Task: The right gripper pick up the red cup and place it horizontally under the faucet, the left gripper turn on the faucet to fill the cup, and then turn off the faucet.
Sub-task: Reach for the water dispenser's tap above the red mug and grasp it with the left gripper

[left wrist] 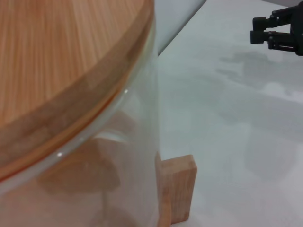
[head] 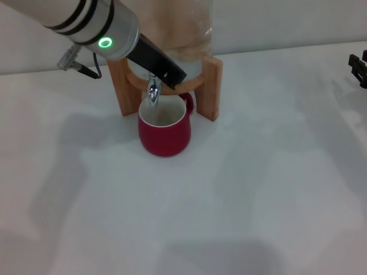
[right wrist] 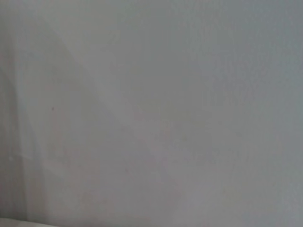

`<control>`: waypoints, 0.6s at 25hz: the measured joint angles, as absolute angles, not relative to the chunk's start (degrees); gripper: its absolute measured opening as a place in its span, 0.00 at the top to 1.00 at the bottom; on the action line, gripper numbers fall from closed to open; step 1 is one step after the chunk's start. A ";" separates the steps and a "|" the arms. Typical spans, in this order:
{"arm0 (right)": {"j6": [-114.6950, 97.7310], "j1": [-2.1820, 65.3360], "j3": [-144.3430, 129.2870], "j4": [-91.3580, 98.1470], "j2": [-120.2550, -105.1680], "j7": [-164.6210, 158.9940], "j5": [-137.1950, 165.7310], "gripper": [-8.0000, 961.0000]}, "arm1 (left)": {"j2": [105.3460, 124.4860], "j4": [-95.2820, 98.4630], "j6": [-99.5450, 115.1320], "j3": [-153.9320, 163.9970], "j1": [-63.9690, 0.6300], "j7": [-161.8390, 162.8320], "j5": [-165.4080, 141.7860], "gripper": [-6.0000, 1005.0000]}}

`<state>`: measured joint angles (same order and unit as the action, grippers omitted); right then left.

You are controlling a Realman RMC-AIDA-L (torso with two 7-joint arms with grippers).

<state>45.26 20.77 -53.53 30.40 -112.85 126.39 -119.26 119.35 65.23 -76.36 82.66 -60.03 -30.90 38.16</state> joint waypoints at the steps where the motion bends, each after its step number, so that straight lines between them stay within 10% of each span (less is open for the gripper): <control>1: 45.26 20.80 -53.53 30.41 -112.85 126.39 -119.27 0.68 | 119.35 65.45 -76.64 82.68 -60.01 -30.70 38.20 0.95; 15: 45.26 20.83 -53.53 30.24 -112.85 126.39 -119.27 0.68 | 119.45 66.51 -78.69 82.80 -59.44 -28.97 38.31 0.95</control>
<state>45.26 20.83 -53.53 30.24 -112.85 126.39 -119.27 119.45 66.51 -78.69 82.80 -59.44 -28.97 38.31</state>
